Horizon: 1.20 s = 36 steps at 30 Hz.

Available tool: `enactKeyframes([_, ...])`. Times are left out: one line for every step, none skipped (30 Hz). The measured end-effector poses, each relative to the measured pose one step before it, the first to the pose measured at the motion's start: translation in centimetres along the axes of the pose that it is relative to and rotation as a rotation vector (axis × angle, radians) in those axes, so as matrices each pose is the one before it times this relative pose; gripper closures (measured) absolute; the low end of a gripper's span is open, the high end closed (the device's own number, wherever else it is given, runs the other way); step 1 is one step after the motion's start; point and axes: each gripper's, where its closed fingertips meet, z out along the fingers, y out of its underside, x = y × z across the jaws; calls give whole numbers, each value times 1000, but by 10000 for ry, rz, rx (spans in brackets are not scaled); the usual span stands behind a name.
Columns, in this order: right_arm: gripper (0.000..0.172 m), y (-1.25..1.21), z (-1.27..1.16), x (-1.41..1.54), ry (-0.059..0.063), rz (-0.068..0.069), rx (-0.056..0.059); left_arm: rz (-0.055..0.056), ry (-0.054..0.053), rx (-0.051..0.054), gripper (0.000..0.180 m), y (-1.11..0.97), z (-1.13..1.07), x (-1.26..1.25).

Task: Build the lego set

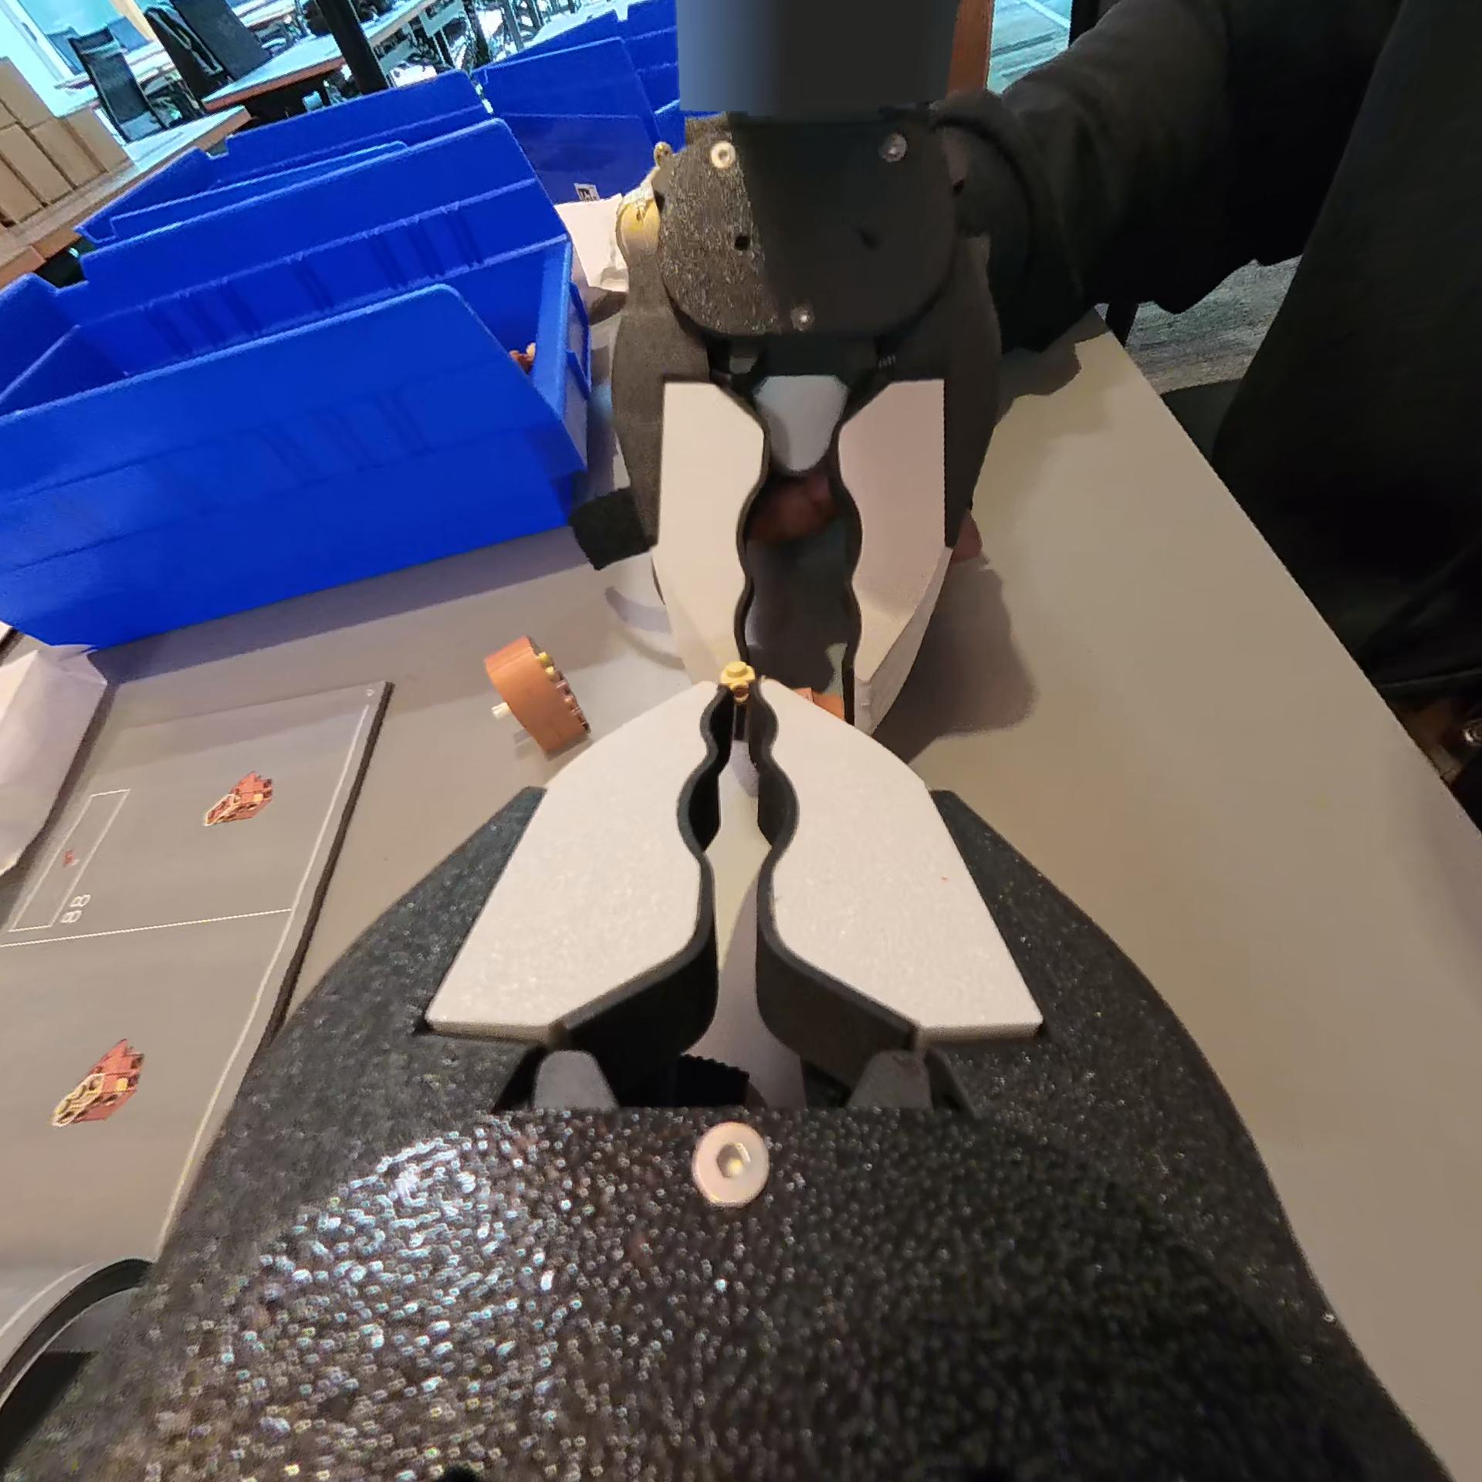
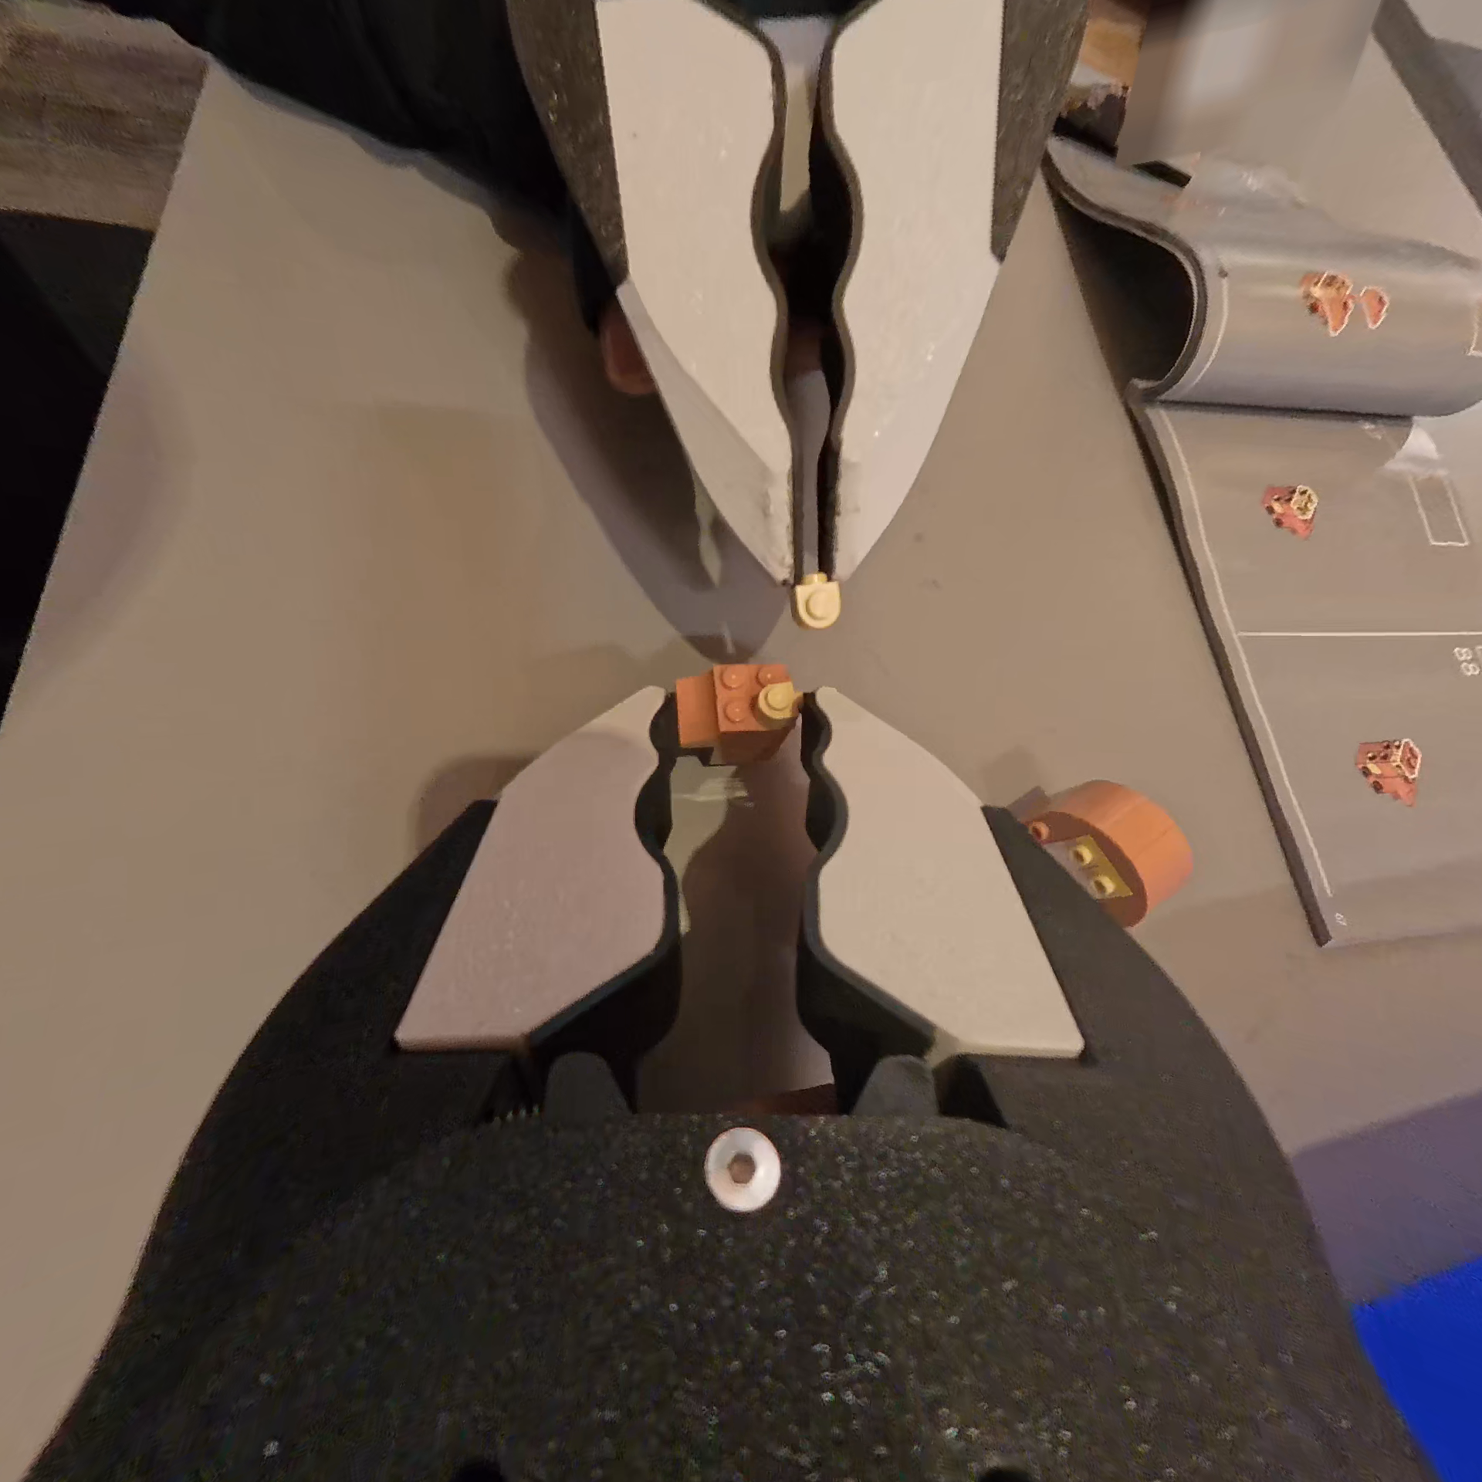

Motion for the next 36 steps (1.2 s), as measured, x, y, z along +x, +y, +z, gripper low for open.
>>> enactKeyframes([142, 153, 74, 19, 22, 0, -116, 11, -5, -15, 177, 19, 9, 0])
enactKeyframes([142, 117, 44, -47, -41, 9, -83, 15, -7, -14, 177, 7, 2, 7])
enactKeyframes([142, 168, 29, -20, -37, 34, -108, 9, 0, -15, 177, 10, 5, 5])
enactKeyframes([141, 181, -2, 9, -31, 41, -101, 3, -1, -5, 177, 7, -4, -3])
enactKeyframes([139, 183, -27, 13, -43, 37, -88, 1, 0, -4, 177, -7, -3, 6])
enactKeyframes([137, 164, -54, 45, -29, 26, -63, 5, -11, -5, 177, -3, -7, -19])
enactKeyframes([135, 127, -69, 47, -24, 16, -30, 4, -2, 1, 177, -17, -15, -5])
enactKeyframes([133, 145, -88, 10, -57, 12, -32, -2, 3, 10, 177, -35, -21, 9])
enactKeyframes([132, 228, -79, 13, -64, 14, -85, 3, -3, 9, 177, -24, -19, 0])
enactKeyframes([131, 288, -56, 72, -14, 18, -127, 13, -14, 2, 177, -25, -27, -24])
enactKeyframes([130, 282, -40, 64, -4, 0, -128, 15, -11, -6, 177, -14, -13, -7])
enactKeyframes([130, 183, -16, 70, 19, -7, -79, 14, -14, -5, 177, -15, -32, -25])
enactKeyframes([131, 45, -1, 37, 17, 14, -18, 13, -17, 2, 177, -25, -32, -15])
enactKeyframes([132, -36, 37, 19, 15, 6, 1, 5, -11, 9, 177, -27, -34, -19])
enactKeyframes([133, -65, 49, -46, -11, -26, 12, 1, -10, 14, 177, -43, -34, -16])
enactKeyframes([135, -94, 48, -61, -1, -54, 23, 2, -8, 8, 177, -23, -14, -19])
enactKeyframes([136, -83, 38, -25, 24, -45, 24, -3, -6, 5, 177, -21, -8, -19])
enactKeyframes([136, -66, 43, -45, 2, -26, 17, -6, 5, 5, 177, 2, 7, 13])
enactKeyframes([137, -52, 43, -6, 8, -8, 7, -4, 6, -1, 177, 5, 20, 4])
enactKeyframes([138, -52, 37, 33, 28, 7, 3, 0, 4, -5, 177, 15, 25, 8])
enactKeyframes([141, -60, 52, 84, 69, 7, 15, -7, 9, -2, 177, 22, 35, 8])
enactKeyframes([145, -38, 32, 98, 84, -3, 7, -14, 16, 0, 177, 20, 37, 22])
enactKeyframes([151, -32, 29, 106, 79, -4, 5, -9, 9, -9, 177, 31, 30, 10])
enactKeyframes([152, -17, 20, 116, 69, 16, 10, -2, 3, -22, 177, 54, 33, -5])
enactKeyframes([153, 19, 5, 56, -8, 46, -1, -2, -6, -30, 177, 61, 32, -8])
enactKeyframes([153, 12, -16, 9, -61, 80, 13, -6, -8, -35, 177, 66, 17, -28])
enactKeyframes([153, -18, -27, 68, -50, 120, 32, -14, -6, -43, 177, 76, 16, -32])
enactKeyframes([154, -32, -45, 85, -59, 157, 47, -26, -9, -49, 177, 89, 7, -36])
enactKeyframes([154, -60, -54, 80, -84, 180, 61, -36, -17, -64, 177, 120, 27, -58])
enactKeyframes([154, -78, -77, 72, -110, 192, 92, -34, -22, -67, 177, 127, 21, -75])
enactKeyframes([154, -112, -98, 117, -83, 210, 118, -33, -27, -49, 177, 108, 18, -73])
enactKeyframes([154, -121, -108, 130, -78, 217, 126, -40, -18, -39, 177, 84, 5, -64])
enactKeyframes([154, -117, -110, 118, -94, 222, 122, -36, -27, -23, 177, 69, 0, -70])
enactKeyframes([154, -100, -102, 66, -126, 218, 104, -25, -32, -4, 177, 24, -16, -80])
enactKeyframes([154, -114, -111, 51, -132, 223, 114, -34, -38, 16, 177, -19, -34, -88])
enactKeyframes([154, -145, -132, 10, -168, 225, 136, -52, -45, 51, 177, -64, -48, -113])
